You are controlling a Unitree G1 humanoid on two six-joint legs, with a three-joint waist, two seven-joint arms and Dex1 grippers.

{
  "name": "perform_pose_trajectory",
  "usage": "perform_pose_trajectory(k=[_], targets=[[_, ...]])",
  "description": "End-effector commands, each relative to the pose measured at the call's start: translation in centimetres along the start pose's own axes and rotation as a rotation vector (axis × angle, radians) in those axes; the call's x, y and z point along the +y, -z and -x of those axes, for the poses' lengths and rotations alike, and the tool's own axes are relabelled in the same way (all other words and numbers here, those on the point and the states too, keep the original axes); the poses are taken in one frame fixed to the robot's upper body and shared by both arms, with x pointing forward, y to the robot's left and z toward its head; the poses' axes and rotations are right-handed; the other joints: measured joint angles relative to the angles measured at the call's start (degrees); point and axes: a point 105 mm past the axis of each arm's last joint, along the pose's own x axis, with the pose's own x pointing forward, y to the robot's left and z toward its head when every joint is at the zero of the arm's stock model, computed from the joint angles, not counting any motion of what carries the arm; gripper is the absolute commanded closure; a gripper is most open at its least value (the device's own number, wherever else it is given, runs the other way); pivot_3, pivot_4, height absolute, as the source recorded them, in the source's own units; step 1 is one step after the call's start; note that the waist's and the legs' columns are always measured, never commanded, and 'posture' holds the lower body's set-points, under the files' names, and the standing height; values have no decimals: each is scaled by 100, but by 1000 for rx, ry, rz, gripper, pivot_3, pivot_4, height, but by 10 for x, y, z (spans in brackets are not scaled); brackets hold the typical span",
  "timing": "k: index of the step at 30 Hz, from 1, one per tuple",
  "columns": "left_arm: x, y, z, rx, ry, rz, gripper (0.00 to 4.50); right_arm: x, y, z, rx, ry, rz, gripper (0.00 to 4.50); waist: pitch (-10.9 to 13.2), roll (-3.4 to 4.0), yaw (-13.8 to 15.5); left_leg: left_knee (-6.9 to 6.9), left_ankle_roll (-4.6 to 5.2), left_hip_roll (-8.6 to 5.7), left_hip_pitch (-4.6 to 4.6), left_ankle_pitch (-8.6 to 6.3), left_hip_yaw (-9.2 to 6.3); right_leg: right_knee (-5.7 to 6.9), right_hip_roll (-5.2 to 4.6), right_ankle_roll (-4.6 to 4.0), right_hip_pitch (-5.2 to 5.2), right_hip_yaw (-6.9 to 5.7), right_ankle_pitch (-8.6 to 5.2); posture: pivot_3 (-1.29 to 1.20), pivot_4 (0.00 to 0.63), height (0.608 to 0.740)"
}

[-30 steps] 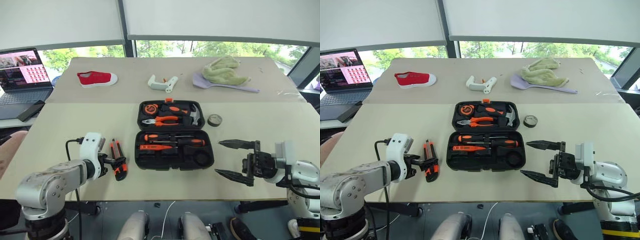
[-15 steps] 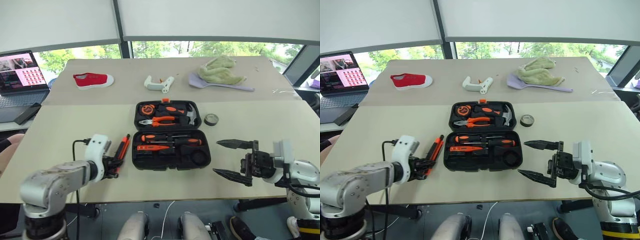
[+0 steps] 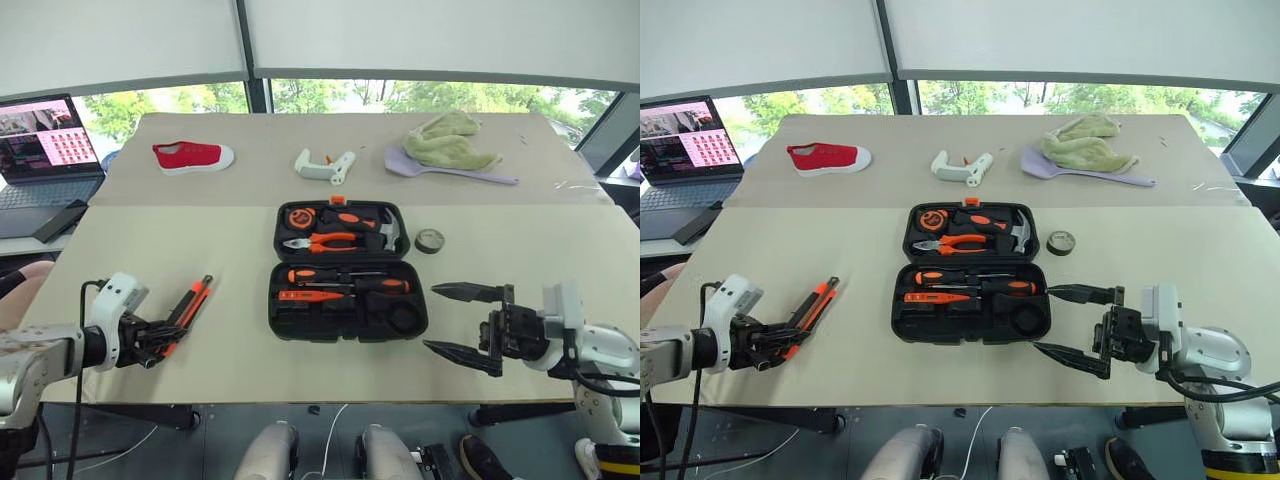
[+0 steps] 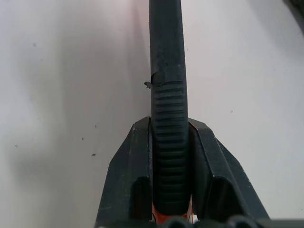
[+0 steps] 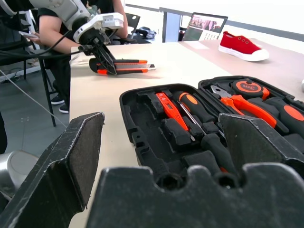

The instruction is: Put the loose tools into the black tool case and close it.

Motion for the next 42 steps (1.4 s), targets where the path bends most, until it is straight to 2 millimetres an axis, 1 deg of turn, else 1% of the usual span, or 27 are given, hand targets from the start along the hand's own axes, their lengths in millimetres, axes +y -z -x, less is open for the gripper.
perform_pose_trajectory(k=[1,6,9,11,17,19,20,22,23,24,27,30,33,35,36,38,39,42], targets=[[15,-13,6,-34,-92,-59,2717,1,-10,1,-23,-2,23,0,1,-1,-2,0,2,0,-2,1,0,2,2,0,-3,-3,0,0,150,740],[18,-14,12,-67,-126,-144,776,2,-9,2,-19,4,18,0,1,-2,-32,-2,14,0,-6,8,1,2,6,1,-10,-1,0,0,150,740],[14,-22,16,-121,-124,-186,776,2,-8,2,-17,5,14,0,2,-4,-38,-4,14,1,-10,8,1,2,5,1,-16,1,0,0,150,740],[12,-22,17,-113,-130,-183,776,2,-7,2,-16,4,12,0,3,-5,-29,-4,14,2,-10,8,1,3,5,0,-17,0,0,0,150,740],[4,-16,9,-62,-140,-124,776,1,-7,0,-17,-7,9,0,3,-5,-18,-4,16,0,-9,9,1,3,9,1,-14,-2,1,0,150,740],[2,-8,3,-26,-139,-85,776,0,-7,-1,-18,-11,10,0,3,-5,-18,-4,16,0,-8,9,1,4,13,1,-14,-3,1,0,150,740],[6,-3,0,-2,-157,-64,776,-1,-8,-1,-18,-12,10,0,3,-5,-18,-4,16,0,-8,9,1,5,14,1,-14,-3,1,0,150,740],[10,3,-4,19,-181,-46,1294,-1,-8,-2,-17,-17,12,0,3,-5,-17,-4,16,-1,-6,9,1,7,17,2,-13,-2,1,0,150,740],[9,3,-5,15,-170,-47,1470,-1,-9,-2,-18,-18,12,0,2,-4,-16,-4,16,0,-3,9,1,8,18,2,-10,-2,1,0,150,740],[9,1,-5,5,-176,-50,1911,-1,-9,-2,-17,-19,13,0,2,-4,-16,-4,16,0,-2,9,1,8,18,2,-10,-2,1,0,150,740],[9,-2,-4,-20,-175,-55,2857,-1,-10,-1,-16,-18,14,0,2,-3,-10,-4,16,-1,-2,10,1,8,19,2,-8,-1,1,0,150,740],[10,-11,2,-88,-157,-101,2870,-1,-10,0,-14,-13,16,0,2,-4,-5,-4,16,-2,-2,10,1,7,17,2,-7,-2,1,0,150,740],[12,-30,13,-239,-118,-188,2871,0,-9,2,-9,-8,15,0,3,-5,-2,-4,16,-1,-3,9,1,7,15,1,-9,-2,1,0,150,740],[-5,-45,23,-353,29,-322,2871,0,-9,2,-8,-2,17,0,6,-14,-2,-4,16,0,-6,9,1,5,14,0,-11,-4,1,0,150,740],[-21,-56,30,-421,148,-376,2871,-2,-11,3,-8,3,20,0,6,-14,-3,-4,16,1,-10,9,1,3,13,-1,-14,-5,2,0,150,740],[-42,-68,35,-477,298,-433,2871,-4,-12,5,-4,10,26,0,6,-14,4,-4,15,1,-17,9,1,-2,7,-2,-18,-5,3,0,150,740],[-47,-72,36,-486,339,-446,2871,-5,-12,6,-2,12,28,0,6,-14,14,-3,16,0,-17,9,1,-3,2,-2,-17,-8,3,0,150,740],[-75,-75,28,-414,518,-561,2871,-4,-12,8,2,23,34,0,6,-14,-1,-3,16,0,-14,9,1,-4,2,-2,-10,-10,3,0,150,740]])
